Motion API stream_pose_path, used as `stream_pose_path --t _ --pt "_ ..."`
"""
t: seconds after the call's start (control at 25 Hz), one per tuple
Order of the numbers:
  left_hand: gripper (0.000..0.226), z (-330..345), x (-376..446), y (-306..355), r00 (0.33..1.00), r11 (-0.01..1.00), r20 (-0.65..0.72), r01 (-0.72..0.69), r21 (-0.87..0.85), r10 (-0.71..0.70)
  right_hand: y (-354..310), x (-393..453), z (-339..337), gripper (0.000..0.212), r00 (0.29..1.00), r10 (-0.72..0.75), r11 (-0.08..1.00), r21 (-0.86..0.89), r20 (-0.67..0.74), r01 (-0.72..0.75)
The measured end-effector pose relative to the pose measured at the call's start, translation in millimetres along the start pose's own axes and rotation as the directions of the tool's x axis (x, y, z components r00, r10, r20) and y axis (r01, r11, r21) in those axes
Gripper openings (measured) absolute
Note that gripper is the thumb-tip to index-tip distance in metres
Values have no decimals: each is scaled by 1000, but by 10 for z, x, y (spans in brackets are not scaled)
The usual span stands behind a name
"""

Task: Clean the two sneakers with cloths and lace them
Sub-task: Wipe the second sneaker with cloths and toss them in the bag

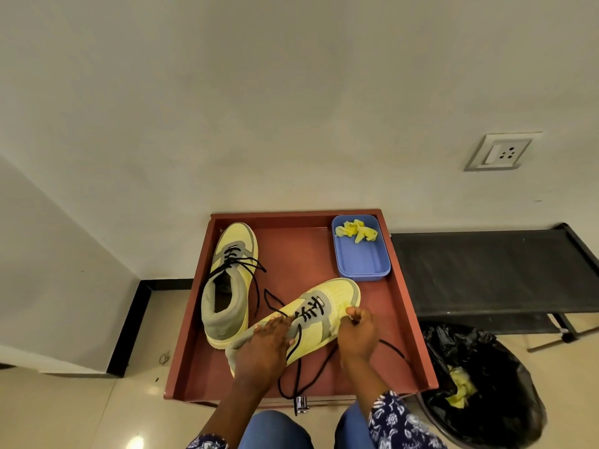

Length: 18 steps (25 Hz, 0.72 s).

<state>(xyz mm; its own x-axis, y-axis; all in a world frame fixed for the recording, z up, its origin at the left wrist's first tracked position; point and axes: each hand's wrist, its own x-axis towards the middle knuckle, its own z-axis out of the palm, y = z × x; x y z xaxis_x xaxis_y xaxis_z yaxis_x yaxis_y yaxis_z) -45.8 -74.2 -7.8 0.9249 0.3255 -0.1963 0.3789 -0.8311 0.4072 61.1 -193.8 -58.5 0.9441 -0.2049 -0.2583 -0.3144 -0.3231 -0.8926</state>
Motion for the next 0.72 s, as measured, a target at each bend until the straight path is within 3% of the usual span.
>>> stream_pose_path --t 0.24,0.36,0.52,0.72 --pt "46 -10 -3 4 1000 1000 7 -5 13 4 -165 584 -94 22 997 72 981 -181 35 -65" --pt "46 1 1 -4 1000 1000 15 6 14 -7 -134 562 -107 26 996 8 966 -257 83 14" --pt "46 -3 -3 14 999 1000 26 22 15 -23 43 82 -30 26 1000 3 986 -169 -4 -4" --pt "46 0 0 10 999 999 30 18 27 -19 167 -598 188 18 989 150 988 -46 7 -149"
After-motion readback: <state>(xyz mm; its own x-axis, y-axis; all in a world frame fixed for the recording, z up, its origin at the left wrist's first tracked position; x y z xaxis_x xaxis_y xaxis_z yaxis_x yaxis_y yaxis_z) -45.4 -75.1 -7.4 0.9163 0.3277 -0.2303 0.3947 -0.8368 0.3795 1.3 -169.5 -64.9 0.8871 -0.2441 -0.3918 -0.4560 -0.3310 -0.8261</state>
